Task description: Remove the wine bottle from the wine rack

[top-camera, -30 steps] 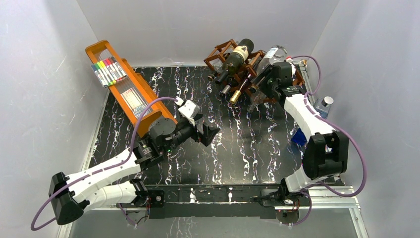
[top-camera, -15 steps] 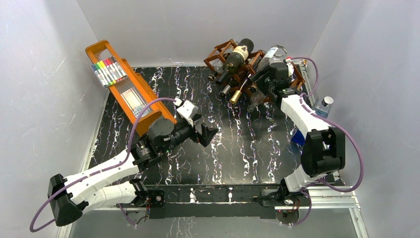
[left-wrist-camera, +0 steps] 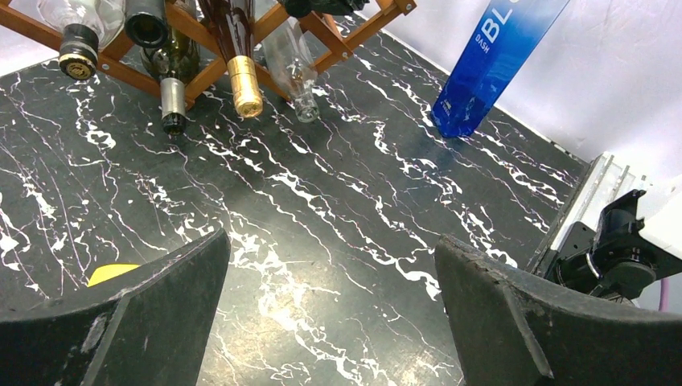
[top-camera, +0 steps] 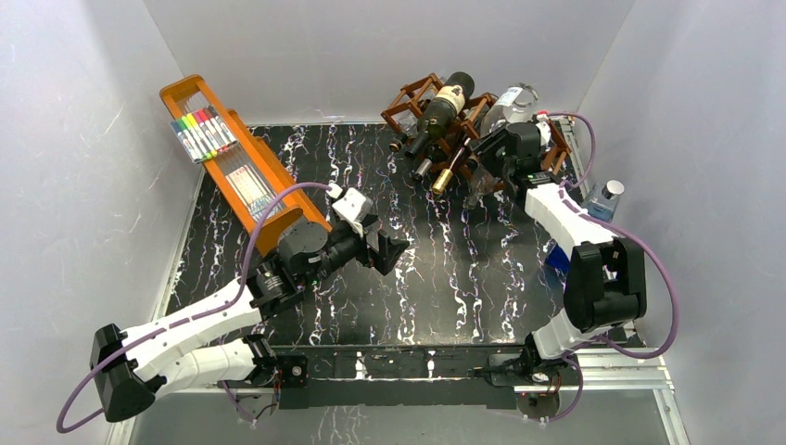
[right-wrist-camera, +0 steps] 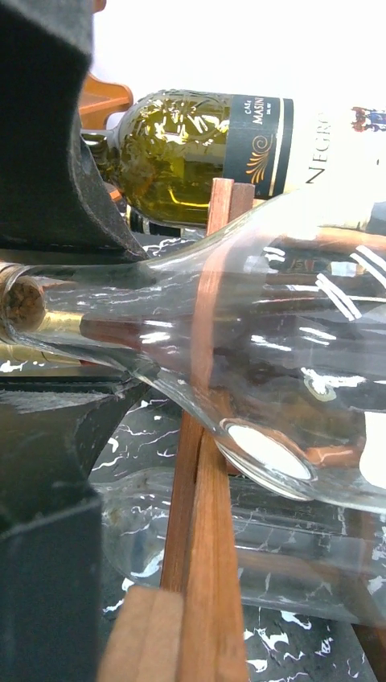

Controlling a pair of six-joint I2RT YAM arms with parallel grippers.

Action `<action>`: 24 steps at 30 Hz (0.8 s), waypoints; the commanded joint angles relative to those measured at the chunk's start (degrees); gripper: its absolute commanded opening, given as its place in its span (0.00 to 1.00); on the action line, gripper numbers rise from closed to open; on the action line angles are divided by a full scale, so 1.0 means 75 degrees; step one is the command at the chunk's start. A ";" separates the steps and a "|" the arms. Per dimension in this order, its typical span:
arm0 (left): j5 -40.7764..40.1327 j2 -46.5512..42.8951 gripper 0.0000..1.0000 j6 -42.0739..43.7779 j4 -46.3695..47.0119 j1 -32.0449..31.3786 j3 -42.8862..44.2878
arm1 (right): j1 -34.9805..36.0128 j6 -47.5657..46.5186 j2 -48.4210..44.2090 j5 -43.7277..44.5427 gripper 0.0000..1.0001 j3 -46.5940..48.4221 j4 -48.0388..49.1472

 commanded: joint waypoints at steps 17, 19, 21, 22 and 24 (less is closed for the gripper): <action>-0.0028 0.0055 0.98 -0.0151 -0.0078 0.0050 0.0194 | 0.0060 -0.0396 -0.1513 -0.1745 0.00 -0.1446 0.3720; -0.0066 -0.0016 0.98 -0.0203 -0.0047 0.0056 0.0130 | 0.0063 -0.0421 -0.1635 -0.1791 0.00 -0.1522 0.3900; -0.0095 -0.0072 0.98 -0.0244 -0.0015 0.0058 0.0089 | 0.0053 -0.0463 -0.1742 -0.1819 0.00 -0.1577 0.3995; -0.0097 -0.0079 0.98 -0.0256 0.0000 0.0053 0.0078 | 0.0062 -0.0486 -0.1783 -0.1843 0.00 -0.1583 0.4026; -0.0091 -0.0072 0.98 -0.0269 -0.0003 0.0058 0.0087 | 0.0060 -0.0538 -0.1857 -0.1913 0.00 -0.1584 0.4062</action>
